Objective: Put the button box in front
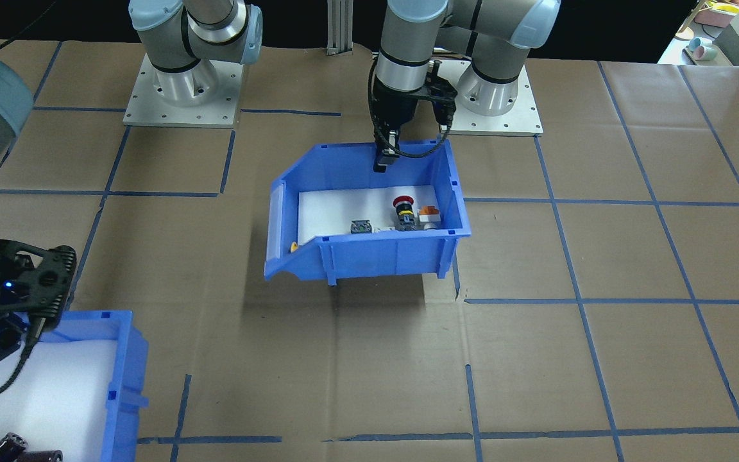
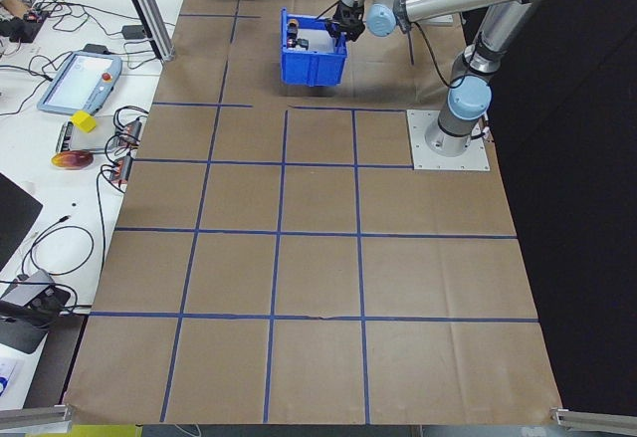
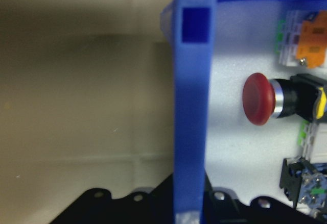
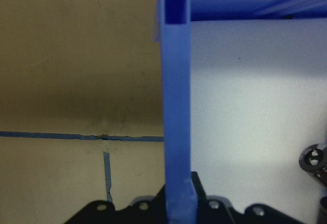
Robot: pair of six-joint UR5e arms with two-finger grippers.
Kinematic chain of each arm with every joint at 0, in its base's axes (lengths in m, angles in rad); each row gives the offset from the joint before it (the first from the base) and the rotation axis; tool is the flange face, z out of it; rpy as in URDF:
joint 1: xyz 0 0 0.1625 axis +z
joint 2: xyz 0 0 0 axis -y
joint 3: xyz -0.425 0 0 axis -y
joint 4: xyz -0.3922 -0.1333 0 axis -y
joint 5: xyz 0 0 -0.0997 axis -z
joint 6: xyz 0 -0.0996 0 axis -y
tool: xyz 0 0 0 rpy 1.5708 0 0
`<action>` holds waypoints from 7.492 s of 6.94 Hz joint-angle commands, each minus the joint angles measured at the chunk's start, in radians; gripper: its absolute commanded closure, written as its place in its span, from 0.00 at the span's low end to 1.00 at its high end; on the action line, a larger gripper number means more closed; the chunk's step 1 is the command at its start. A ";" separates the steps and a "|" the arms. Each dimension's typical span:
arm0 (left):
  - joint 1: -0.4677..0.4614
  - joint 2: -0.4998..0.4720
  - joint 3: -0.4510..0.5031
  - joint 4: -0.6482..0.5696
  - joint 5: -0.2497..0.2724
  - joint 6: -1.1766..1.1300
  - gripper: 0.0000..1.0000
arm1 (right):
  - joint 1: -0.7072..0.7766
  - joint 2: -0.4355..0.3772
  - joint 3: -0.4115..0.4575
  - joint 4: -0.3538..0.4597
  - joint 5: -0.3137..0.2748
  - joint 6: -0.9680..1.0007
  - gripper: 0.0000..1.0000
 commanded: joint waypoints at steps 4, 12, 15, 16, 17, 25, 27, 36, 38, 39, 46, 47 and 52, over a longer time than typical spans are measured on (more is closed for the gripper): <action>0.038 -0.450 0.418 0.016 -0.082 0.056 1.00 | -0.081 -0.301 0.383 -0.040 0.097 -0.019 0.93; -0.015 -0.603 0.577 0.002 -0.106 0.017 0.99 | -0.079 -0.376 0.509 -0.062 0.096 -0.053 0.92; -0.018 -0.586 0.547 -0.001 -0.103 -0.002 0.99 | -0.078 -0.443 0.634 -0.147 0.094 -0.050 0.92; -0.021 -0.586 0.546 -0.003 -0.105 -0.002 0.98 | -0.076 -0.455 0.640 -0.148 0.094 -0.050 0.92; -0.023 -0.589 0.538 -0.003 -0.105 -0.001 0.89 | -0.076 -0.456 0.640 -0.148 0.094 -0.051 0.92; 0.029 -0.246 0.503 -0.368 0.006 0.409 0.02 | -0.025 -0.564 0.761 -0.149 0.115 0.000 0.91; 0.127 -0.093 0.486 -0.504 0.006 0.755 0.02 | 0.083 -0.607 0.844 -0.201 0.114 0.135 0.91; 0.215 0.098 0.396 -0.668 0.085 2.023 0.01 | 0.649 -0.604 0.962 -0.410 0.097 0.674 0.89; 0.241 0.144 0.357 -0.667 0.092 2.062 0.01 | 0.698 -0.590 0.965 -0.410 0.099 0.698 0.89; 0.252 0.146 0.348 -0.667 0.089 2.059 0.01 | 0.718 -0.567 0.964 -0.413 0.096 0.711 0.89; 0.255 0.147 0.343 -0.644 0.087 2.066 0.01 | 0.749 -0.509 0.964 -0.476 0.091 0.785 0.87; 0.255 0.147 0.343 -0.644 0.088 2.066 0.01 | 0.749 -0.506 0.964 -0.481 0.093 0.786 0.44; 0.255 0.149 0.343 -0.644 0.093 2.066 0.01 | 0.720 -0.571 0.864 -0.382 0.027 0.778 0.00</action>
